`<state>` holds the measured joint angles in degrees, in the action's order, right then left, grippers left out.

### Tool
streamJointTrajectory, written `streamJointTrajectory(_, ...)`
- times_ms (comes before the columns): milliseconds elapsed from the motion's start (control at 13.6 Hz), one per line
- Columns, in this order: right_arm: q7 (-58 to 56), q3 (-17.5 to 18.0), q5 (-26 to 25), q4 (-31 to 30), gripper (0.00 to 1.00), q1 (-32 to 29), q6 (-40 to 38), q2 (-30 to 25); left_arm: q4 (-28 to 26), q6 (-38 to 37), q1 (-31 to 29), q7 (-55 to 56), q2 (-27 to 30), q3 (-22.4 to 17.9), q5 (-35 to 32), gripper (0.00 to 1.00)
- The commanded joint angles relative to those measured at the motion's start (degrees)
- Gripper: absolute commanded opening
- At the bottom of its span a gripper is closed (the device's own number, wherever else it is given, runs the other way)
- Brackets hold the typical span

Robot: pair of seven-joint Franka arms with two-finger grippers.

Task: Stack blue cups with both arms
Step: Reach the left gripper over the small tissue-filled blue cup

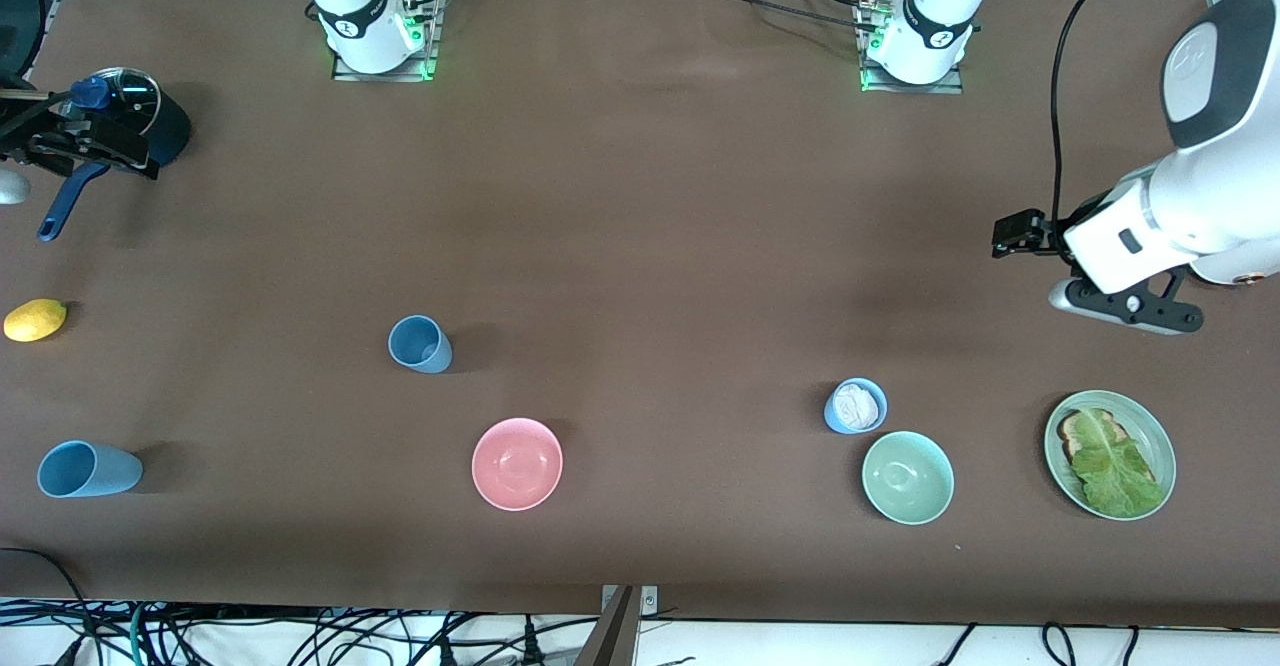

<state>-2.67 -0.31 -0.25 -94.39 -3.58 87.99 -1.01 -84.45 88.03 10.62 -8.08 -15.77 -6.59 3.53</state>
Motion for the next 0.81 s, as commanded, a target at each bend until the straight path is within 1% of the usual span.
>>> streamJointTrajectory(0, -0.8, -0.1, 0.9, 1.0, 1.0, -0.2, -1.1, 0.2, 3.1, -0.3, -0.7, -1.0, -3.4, -0.3, -0.2, 1.0)
streamJointTrajectory(74, -0.8, -0.1, 0.9, 1.0, 1.0, -0.2, -1.1, 0.1, 4.1, 0.6, -0.6, -0.8, -4.7, -0.3, -0.1, 1.0)
streamJointTrajectory(221, -0.8, -0.1, 0.9, 1.0, 1.0, -0.2, -1.2, 0.2, 4.4, 3.2, 0.1, 1.2, -6.7, -0.3, 0.1, 1.0)
streamJointTrajectory(441, -0.8, -0.2, 0.9, 1.0, 1.0, -0.2, -1.2, 0.2, 4.4, 5.8, 0.5, 8.8, -9.2, -0.1, 2.6, 1.0)
streamJointTrajectory(588, -0.8, -0.2, 0.9, 1.0, 1.0, -0.2, -1.2, 0.2, 4.7, 6.7, 3.6, 16.2, -10.3, -0.1, 3.5, 1.0)
streamJointTrajectory(735, -0.8, -0.2, 0.9, 1.0, 1.0, -0.2, -1.2, 0.1, 4.6, 9.3, 6.8, 23.7, -11.5, -0.1, 3.6, 1.0)
